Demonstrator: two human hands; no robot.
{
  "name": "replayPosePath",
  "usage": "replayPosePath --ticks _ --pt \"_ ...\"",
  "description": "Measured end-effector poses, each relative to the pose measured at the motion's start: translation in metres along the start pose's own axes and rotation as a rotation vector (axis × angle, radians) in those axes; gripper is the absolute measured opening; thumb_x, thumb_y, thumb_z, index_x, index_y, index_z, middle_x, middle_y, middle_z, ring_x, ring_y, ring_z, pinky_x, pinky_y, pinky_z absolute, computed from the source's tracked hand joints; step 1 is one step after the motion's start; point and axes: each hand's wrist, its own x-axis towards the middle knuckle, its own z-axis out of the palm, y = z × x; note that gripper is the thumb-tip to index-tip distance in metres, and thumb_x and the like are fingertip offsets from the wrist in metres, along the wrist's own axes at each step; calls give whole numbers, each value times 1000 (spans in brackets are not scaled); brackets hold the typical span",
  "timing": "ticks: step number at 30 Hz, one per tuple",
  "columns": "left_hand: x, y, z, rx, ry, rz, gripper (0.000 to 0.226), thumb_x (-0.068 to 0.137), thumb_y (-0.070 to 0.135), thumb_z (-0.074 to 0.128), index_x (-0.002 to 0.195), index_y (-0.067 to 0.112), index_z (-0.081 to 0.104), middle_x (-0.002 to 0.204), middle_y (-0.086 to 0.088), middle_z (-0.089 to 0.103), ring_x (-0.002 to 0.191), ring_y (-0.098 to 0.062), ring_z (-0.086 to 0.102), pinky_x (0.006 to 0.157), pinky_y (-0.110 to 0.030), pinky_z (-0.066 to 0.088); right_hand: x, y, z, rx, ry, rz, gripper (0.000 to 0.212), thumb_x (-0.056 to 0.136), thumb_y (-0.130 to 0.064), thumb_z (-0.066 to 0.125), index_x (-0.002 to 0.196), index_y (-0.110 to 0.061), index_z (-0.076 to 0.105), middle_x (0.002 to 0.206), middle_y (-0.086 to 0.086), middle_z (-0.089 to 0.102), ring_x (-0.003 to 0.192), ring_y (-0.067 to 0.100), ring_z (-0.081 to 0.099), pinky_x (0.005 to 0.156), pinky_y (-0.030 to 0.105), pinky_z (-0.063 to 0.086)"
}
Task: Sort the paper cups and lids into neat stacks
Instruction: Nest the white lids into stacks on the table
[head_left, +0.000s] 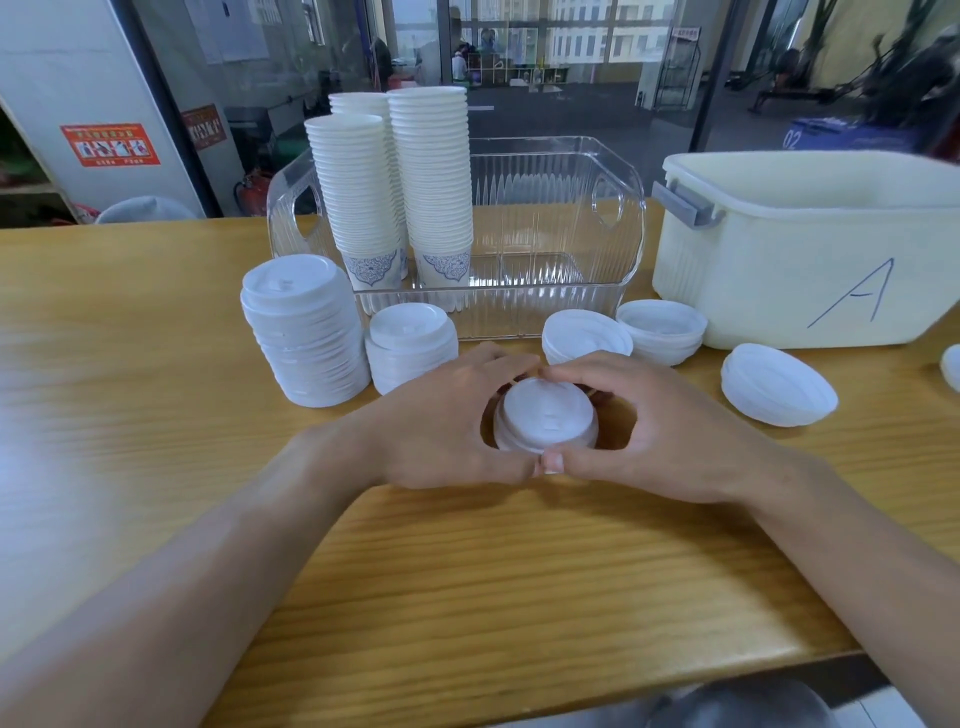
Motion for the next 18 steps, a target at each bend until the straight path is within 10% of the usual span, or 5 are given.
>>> replayPosePath --ticks 10,18 --pt "-39 -21 2 -123 311 69 35 93 20 75 125 28 67 109 16 65 106 -2 60 87 -13 48 0 -9 9 57 149 32 81 63 -57 90 136 -40 60 121 -32 63 112 -14 56 89 8 41" --pt "-40 -31 -5 -122 213 -43 16 93 14 66 100 27 73 87 15 71 82 -5 62 71 -12 46 27 -30 3 239 324 -63 73 66 -53 92 131 -33 65 119 -24 70 112 1 65 94 15 49"
